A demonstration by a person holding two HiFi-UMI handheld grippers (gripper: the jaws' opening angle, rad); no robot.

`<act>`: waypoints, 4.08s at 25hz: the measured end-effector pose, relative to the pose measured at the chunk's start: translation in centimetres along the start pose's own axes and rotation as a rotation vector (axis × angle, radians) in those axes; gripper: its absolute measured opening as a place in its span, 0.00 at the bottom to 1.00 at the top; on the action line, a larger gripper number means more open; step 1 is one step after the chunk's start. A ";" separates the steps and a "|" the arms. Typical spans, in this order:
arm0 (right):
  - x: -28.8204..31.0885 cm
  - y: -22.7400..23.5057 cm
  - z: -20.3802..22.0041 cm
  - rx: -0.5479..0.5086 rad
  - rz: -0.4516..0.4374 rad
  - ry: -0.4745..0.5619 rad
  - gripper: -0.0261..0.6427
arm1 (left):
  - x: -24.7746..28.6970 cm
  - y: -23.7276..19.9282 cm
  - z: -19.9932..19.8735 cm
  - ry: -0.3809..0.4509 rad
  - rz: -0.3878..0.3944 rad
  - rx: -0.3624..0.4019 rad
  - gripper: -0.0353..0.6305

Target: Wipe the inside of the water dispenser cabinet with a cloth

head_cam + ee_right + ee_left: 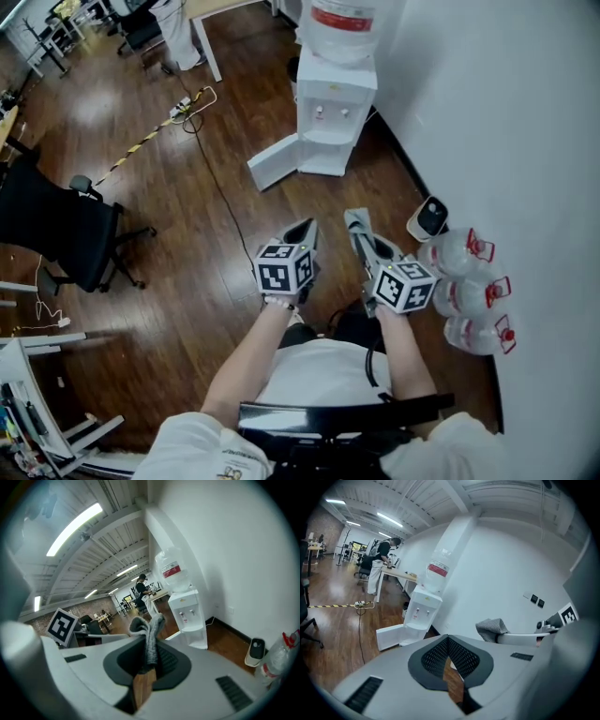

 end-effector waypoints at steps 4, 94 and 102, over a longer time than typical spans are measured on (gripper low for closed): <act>2.6 1.3 -0.7 0.019 0.010 -0.030 0.09 | 2.1 -1.6 -1.4 -0.030 0.005 -0.006 0.05; 92.2 52.6 5.0 -0.326 0.029 -0.051 0.09 | 64.1 -48.2 -1.2 -0.209 -0.149 0.076 0.05; 93.1 52.9 5.6 -0.320 0.042 -0.139 0.09 | 64.3 -47.9 -1.3 -0.213 -0.151 0.092 0.05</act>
Point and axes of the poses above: the fingertips, and each gripper's own axes: x forward along the fingers, y to its right, z out of its underside, the point moved 9 cm from there along -x, backward along the fingers, and after that the axes turned 15 degrees about -y, right-handed, at the moved point
